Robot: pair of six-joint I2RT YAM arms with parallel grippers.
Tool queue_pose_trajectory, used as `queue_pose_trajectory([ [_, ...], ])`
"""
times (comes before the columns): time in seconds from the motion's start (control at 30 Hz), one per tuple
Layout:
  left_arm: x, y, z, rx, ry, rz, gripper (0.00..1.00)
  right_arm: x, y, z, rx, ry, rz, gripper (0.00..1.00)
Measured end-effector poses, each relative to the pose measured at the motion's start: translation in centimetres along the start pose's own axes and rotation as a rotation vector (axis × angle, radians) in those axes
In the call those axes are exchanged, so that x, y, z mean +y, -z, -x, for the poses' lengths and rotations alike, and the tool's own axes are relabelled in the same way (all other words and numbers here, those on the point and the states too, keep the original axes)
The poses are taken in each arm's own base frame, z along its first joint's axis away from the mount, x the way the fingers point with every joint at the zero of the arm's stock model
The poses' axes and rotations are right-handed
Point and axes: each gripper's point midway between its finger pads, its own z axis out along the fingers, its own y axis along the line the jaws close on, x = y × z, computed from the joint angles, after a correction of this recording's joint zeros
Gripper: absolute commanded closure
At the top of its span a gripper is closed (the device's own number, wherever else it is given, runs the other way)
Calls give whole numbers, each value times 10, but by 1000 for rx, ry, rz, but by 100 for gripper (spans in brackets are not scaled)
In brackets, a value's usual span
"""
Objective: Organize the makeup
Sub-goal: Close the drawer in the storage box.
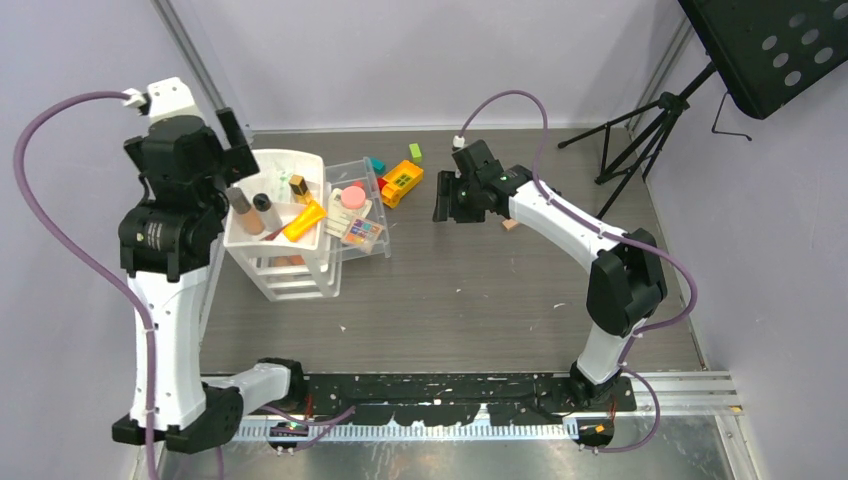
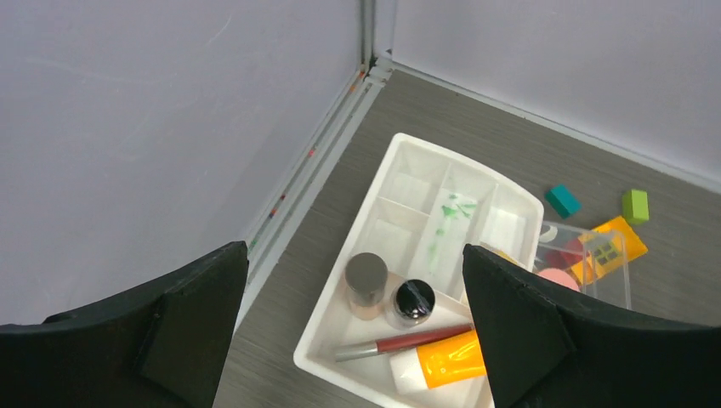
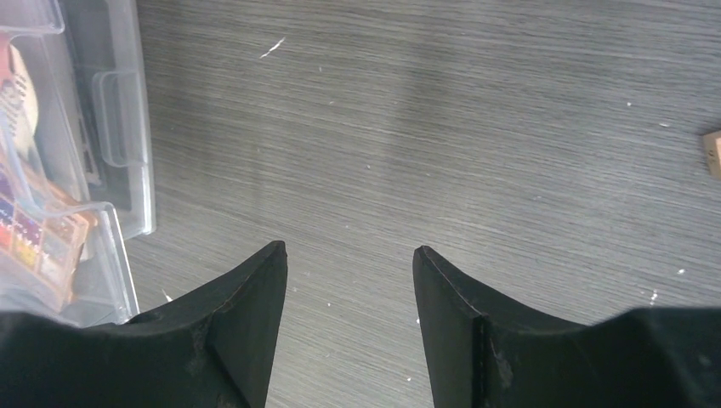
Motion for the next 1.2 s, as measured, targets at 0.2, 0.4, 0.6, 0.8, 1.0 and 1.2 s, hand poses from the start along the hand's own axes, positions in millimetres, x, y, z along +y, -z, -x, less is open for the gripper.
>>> queue_pose_trajectory([
  [0.2, 34, -30, -15, 67, 155, 100, 0, 7, -1, -1, 6, -9, 38, 39],
  [0.4, 33, -65, -53, 165, 270, 70, 2, 10, -2, -6, 26, -15, 61, 42],
  [0.6, 22, -96, -74, 225, 330, 17, 14, 22, -1, -4, 21, -18, 116, 42],
  [0.8, 12, -124, -90, 274, 348, -17, 29, 39, -1, -8, 25, 4, 176, 43],
  [1.0, 5, -136, -111, 322, 354, -38, 40, 54, -3, -15, 22, 35, 194, 43],
  [1.2, 2, -141, -118, 339, 361, -45, 48, 63, -13, -12, 6, 53, 175, 43],
])
